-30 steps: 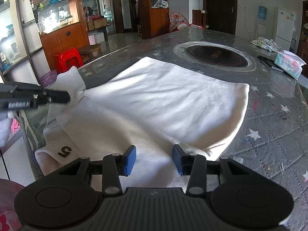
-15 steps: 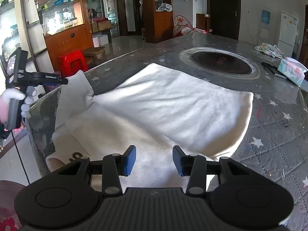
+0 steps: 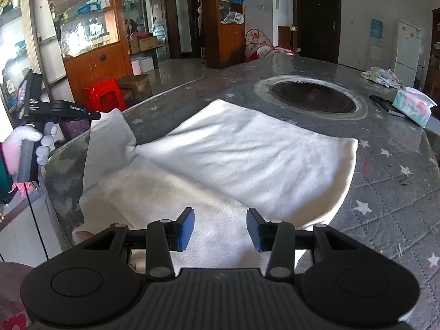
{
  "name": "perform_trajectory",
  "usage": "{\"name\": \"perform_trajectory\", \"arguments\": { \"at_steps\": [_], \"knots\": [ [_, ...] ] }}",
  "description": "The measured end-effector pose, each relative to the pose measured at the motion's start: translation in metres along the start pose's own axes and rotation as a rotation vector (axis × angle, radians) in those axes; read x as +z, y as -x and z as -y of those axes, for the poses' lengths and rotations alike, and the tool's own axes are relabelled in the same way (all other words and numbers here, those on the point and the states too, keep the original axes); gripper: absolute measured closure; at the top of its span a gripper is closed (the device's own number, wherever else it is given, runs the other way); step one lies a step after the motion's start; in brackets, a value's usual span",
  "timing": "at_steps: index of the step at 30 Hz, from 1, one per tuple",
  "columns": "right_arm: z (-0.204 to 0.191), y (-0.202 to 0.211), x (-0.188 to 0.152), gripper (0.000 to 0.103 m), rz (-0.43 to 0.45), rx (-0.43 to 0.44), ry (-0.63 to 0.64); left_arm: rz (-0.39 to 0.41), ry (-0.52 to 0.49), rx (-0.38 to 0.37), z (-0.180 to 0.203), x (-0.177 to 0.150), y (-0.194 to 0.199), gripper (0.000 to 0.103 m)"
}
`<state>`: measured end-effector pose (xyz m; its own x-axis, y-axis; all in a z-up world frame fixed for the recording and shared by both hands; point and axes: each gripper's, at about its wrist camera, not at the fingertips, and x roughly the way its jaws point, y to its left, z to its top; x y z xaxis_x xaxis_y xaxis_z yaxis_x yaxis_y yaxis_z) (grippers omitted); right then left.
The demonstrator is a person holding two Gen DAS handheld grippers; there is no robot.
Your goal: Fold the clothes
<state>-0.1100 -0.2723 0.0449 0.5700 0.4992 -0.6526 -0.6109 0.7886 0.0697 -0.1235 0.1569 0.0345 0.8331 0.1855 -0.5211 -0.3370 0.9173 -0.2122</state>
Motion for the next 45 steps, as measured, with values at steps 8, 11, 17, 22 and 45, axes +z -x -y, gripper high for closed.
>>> {"name": "perform_trajectory", "arguments": {
  "at_steps": [8, 11, 17, 22, 45],
  "knots": [
    [0.007, 0.016, -0.006, 0.061, 0.05, -0.012, -0.032, 0.062, -0.076, -0.361, 0.088, 0.019, 0.061, 0.097],
    [0.011, 0.023, -0.011, 0.061, 0.063, -0.021, -0.044, 0.065, -0.12, -0.511, 0.127, 0.019, 0.078, 0.097],
    [0.025, 0.038, -0.021, 0.061, 0.089, -0.055, -0.085, 0.019, -0.229, -0.712, 0.2, -0.005, 0.094, 0.097],
    [0.032, 0.047, -0.029, 0.061, 0.096, -0.08, -0.111, -0.078, -0.281, -0.786, 0.239, -0.033, 0.085, 0.097],
    [0.021, 0.034, -0.021, 0.062, 0.072, -0.052, -0.082, -0.211, -0.375, -0.565, 0.161, -0.069, 0.057, 0.074]
  ]
}}
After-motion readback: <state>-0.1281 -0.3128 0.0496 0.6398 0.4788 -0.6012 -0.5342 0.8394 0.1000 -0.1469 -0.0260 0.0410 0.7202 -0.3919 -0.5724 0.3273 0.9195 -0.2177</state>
